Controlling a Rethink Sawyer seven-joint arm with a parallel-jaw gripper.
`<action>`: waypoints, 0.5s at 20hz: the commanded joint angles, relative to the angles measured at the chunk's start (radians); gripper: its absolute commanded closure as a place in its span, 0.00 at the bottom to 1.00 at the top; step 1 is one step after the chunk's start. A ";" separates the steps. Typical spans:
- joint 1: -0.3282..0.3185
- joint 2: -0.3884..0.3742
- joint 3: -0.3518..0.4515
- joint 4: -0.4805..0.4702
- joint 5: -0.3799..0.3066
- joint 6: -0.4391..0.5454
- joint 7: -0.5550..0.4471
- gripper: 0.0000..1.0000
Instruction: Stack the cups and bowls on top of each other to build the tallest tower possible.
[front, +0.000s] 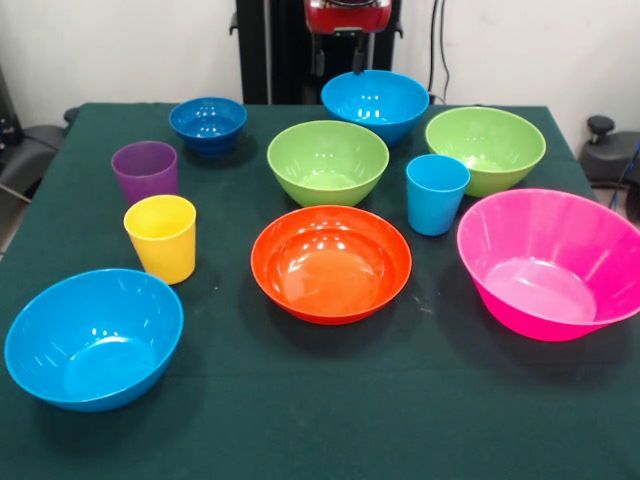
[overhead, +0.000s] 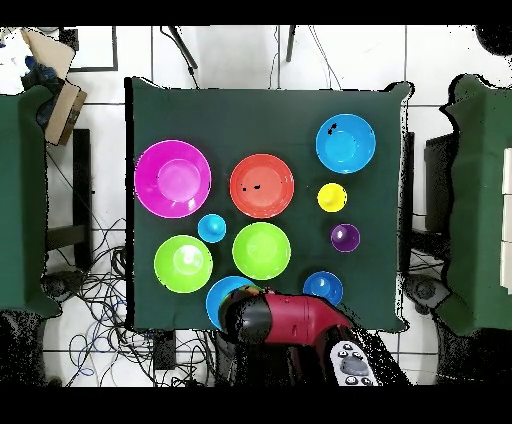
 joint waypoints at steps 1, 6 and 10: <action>-0.007 0.049 0.087 0.030 -0.022 -0.057 0.106 0.00; -0.015 0.066 0.091 0.031 -0.018 -0.083 0.116 0.00; -0.030 0.062 0.099 0.034 -0.008 -0.074 0.114 0.00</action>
